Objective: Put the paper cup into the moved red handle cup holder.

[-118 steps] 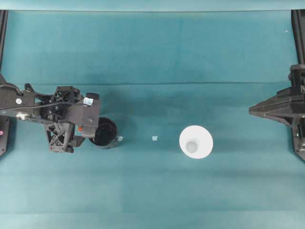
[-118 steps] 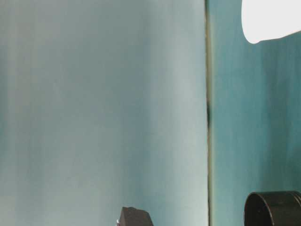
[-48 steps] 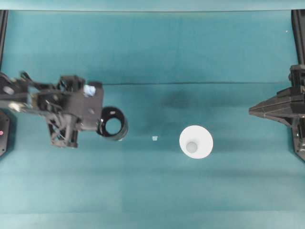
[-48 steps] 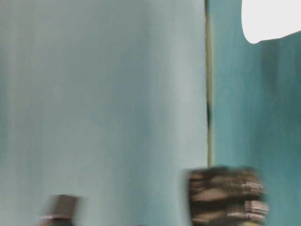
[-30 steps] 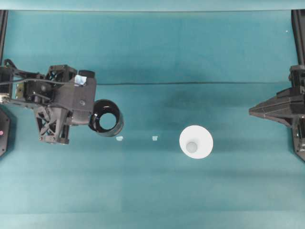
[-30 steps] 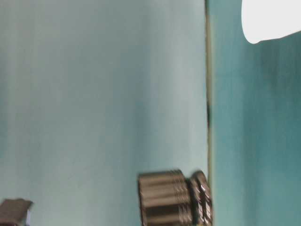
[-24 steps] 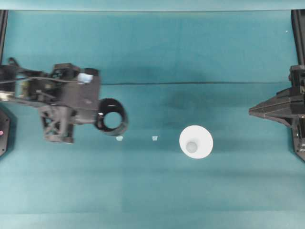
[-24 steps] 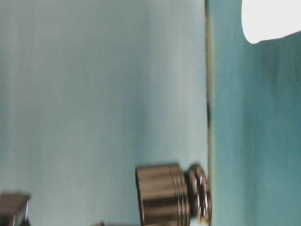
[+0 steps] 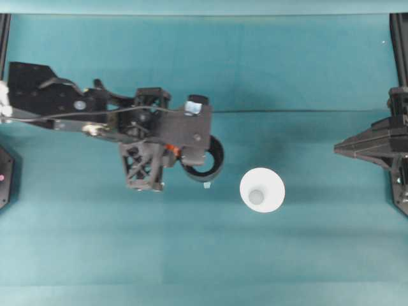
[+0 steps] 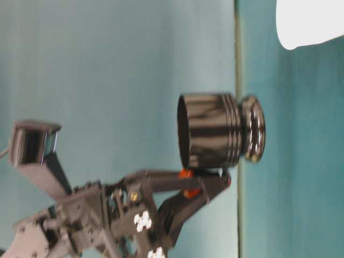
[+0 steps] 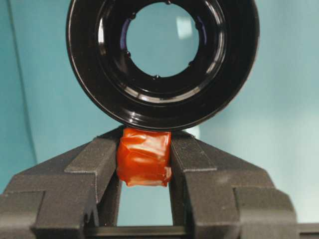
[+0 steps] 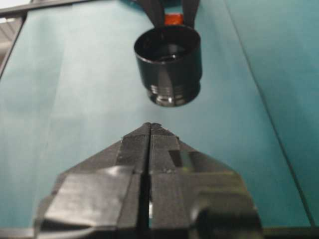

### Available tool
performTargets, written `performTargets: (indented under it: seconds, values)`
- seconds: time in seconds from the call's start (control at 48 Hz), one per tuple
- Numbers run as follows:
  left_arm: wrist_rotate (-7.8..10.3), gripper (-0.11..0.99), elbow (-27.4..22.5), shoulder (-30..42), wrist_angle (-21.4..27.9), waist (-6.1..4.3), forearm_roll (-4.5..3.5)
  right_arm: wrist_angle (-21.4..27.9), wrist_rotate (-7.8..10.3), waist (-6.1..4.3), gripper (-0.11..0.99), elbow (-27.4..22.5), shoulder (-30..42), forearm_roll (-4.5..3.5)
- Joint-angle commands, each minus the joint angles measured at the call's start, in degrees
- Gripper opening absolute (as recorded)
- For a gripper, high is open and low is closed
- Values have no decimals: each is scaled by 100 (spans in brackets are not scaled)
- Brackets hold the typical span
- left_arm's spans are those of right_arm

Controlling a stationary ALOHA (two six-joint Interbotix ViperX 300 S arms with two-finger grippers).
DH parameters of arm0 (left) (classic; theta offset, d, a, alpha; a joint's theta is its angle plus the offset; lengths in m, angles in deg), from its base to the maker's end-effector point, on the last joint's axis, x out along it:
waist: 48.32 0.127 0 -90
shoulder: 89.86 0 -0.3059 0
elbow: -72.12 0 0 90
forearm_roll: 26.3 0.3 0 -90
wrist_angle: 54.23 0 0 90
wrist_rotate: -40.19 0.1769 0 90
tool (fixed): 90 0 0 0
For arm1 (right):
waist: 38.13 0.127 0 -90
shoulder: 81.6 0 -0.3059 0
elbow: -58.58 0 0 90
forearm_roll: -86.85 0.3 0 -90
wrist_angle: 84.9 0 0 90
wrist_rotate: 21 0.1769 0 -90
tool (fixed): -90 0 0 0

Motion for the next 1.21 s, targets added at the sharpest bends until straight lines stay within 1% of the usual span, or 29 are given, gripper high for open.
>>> performTargets:
  seconds: [0.0,0.021,0.062,0.083,0.104,0.167,0.208,0.229,0.292,0.312,0.375,0.396,0.458,0.479,0.542,0.625,0.646,0.687,0.833,0.854,0.875,0.937,1.0,1.021,1.041,1.125,1.146,1.166,1.187]
  values:
    - [35,29,-123,35,-88,-9,26,0,44,-9,-11,-79,26,9]
    - [44,29,-105,53,-97,-9,9,9,35,-9,-11,-79,26,18]
    - [53,29,-70,105,-123,-9,26,18,35,-9,-11,-79,26,18]
    - [62,29,-44,132,-141,-18,9,9,35,-9,-11,-79,26,18]
    - [62,29,-18,158,-158,-18,26,9,35,-9,-11,-79,26,18]
    - [62,29,62,255,-237,-26,9,18,35,-9,-11,-79,26,18]
    - [62,29,114,334,-325,-26,26,9,35,-9,-11,-79,26,18]
    - [53,29,141,360,-378,-35,9,18,35,-9,-11,-79,26,18]
    - [26,29,211,475,-580,-53,26,18,35,-9,-11,-79,26,9]
    - [18,29,229,501,-633,-53,9,18,35,-9,-11,-79,26,18]
    - [9,29,246,589,-756,-79,9,18,35,-9,-11,-79,26,18]
    - [9,29,246,615,-773,-79,26,9,35,-9,-11,-79,26,18]
    - [9,29,237,712,-826,-97,26,18,35,-9,-11,-79,26,18]
    - [9,29,246,738,-826,-105,9,18,35,-9,-11,-79,26,9]
    - [9,29,246,853,-835,-132,26,18,35,-9,-11,-79,26,18]
    - [35,29,246,932,-835,-176,9,18,35,-9,-11,-79,26,9]
    - [44,29,255,949,-835,-185,26,9,35,-9,-11,-79,26,18]
    - [44,29,255,984,-844,-193,9,18,35,-9,-11,-79,26,18]
    - [53,29,264,1046,-888,-193,9,9,35,-9,-11,-79,26,18]
    - [53,29,264,1055,-888,-185,26,18,35,-9,-11,-79,26,18]
    - [53,29,264,1063,-888,-185,9,18,35,-9,-11,-79,26,18]
    - [62,29,264,1081,-905,-185,26,18,35,-9,-11,-79,26,18]
    - [62,29,281,1090,-940,-185,9,18,35,-9,-11,-79,26,18]
    - [62,29,290,1090,-958,-185,26,18,35,-9,-11,-79,26,9]
    - [53,29,299,1081,-976,-176,9,18,35,-9,-11,-79,26,18]
    - [0,29,334,1099,-1081,-167,9,18,35,-9,-11,-70,26,18]
    - [0,29,352,1099,-1116,-167,26,18,35,-9,-11,-70,26,18]
    - [0,29,369,1099,-1151,-167,9,18,35,-9,-11,-70,26,18]
    - [0,29,378,1099,-1169,-167,26,18,35,-9,-11,-62,26,18]
